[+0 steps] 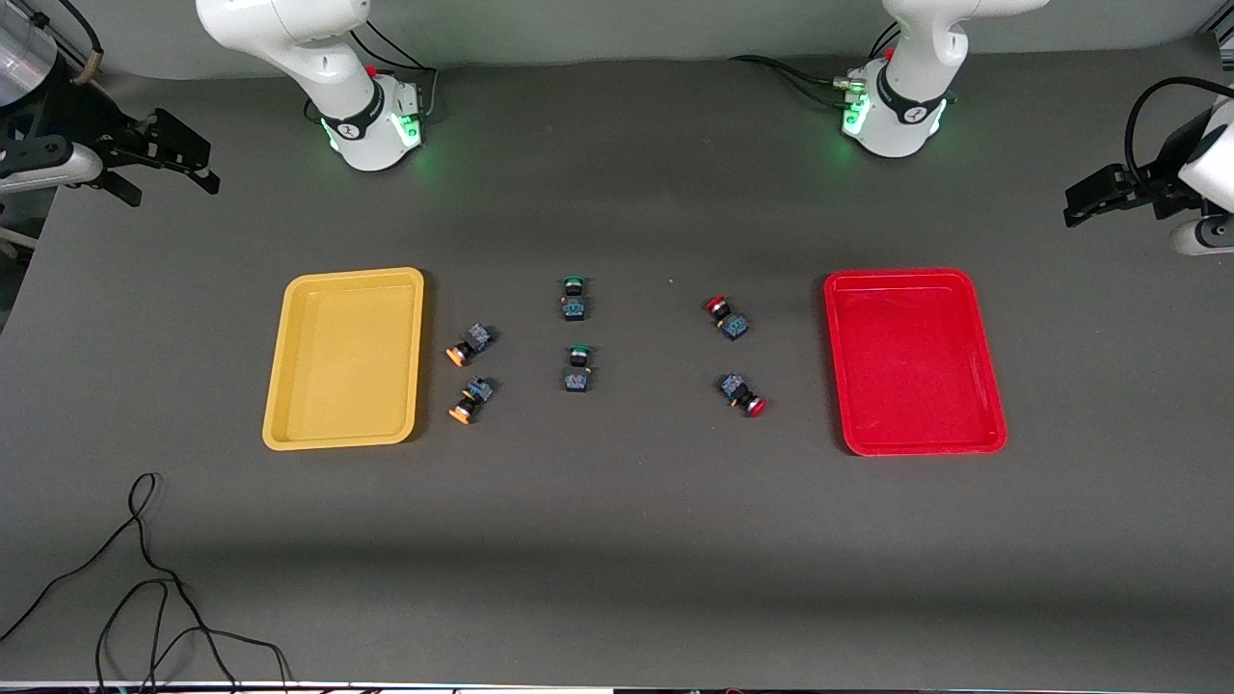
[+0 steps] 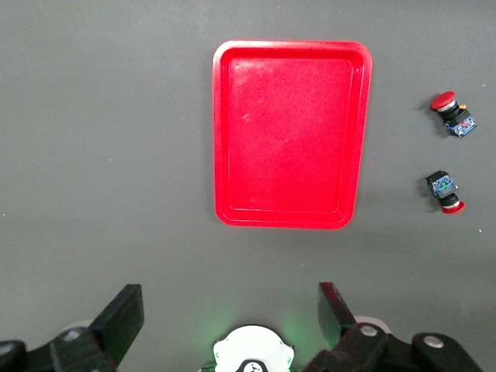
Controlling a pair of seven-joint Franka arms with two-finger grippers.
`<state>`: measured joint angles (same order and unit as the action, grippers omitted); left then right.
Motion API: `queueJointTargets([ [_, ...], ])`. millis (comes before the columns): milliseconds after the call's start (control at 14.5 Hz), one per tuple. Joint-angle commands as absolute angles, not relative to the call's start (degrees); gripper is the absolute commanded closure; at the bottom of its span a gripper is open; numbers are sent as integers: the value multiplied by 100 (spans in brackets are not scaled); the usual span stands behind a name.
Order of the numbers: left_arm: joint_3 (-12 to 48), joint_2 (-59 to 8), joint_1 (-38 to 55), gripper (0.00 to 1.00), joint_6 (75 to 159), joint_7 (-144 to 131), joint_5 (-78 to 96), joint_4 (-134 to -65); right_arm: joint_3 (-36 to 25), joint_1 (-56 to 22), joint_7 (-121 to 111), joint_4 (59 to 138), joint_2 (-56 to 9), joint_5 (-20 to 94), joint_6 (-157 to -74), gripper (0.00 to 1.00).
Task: Place red and yellow buttons in trays
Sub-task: 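Reach the right gripper to an orange button while the left gripper reaches a red button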
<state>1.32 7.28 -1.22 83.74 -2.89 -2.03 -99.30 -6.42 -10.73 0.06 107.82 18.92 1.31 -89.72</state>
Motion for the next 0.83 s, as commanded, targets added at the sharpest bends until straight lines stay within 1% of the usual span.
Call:
queueJointTargets([
  [0, 140, 555, -9, 0, 8358, -325, -281, -9826, -642, -1028, -150, 10591, 1740, 26, -8833, 0],
  [208, 185, 440, -9, 0, 8306, -334, -290, -9835, -624, -1063, -79, 10600, 1557, 26, -8736, 0],
  [415, 464, 273, 79, 0, 8200, -526, -272, -9975, -580, -1212, 552, 10617, 943, 105, -8885, 0],
  [553, 833, 19, 289, 0, 8261, -1602, -220, -10019, -580, -1536, 1060, 10635, 372, 149, -9157, 0],
  [692, 1115, -551, 596, 0, 8471, -2685, -220, -10011, -580, -1880, 1982, 10801, -200, 263, -9752, 0],
  [761, 1142, -858, 737, 0, 8786, -3037, -194, -10019, -580, -1968, 2326, 10976, -385, 429, -10130, 0],
])
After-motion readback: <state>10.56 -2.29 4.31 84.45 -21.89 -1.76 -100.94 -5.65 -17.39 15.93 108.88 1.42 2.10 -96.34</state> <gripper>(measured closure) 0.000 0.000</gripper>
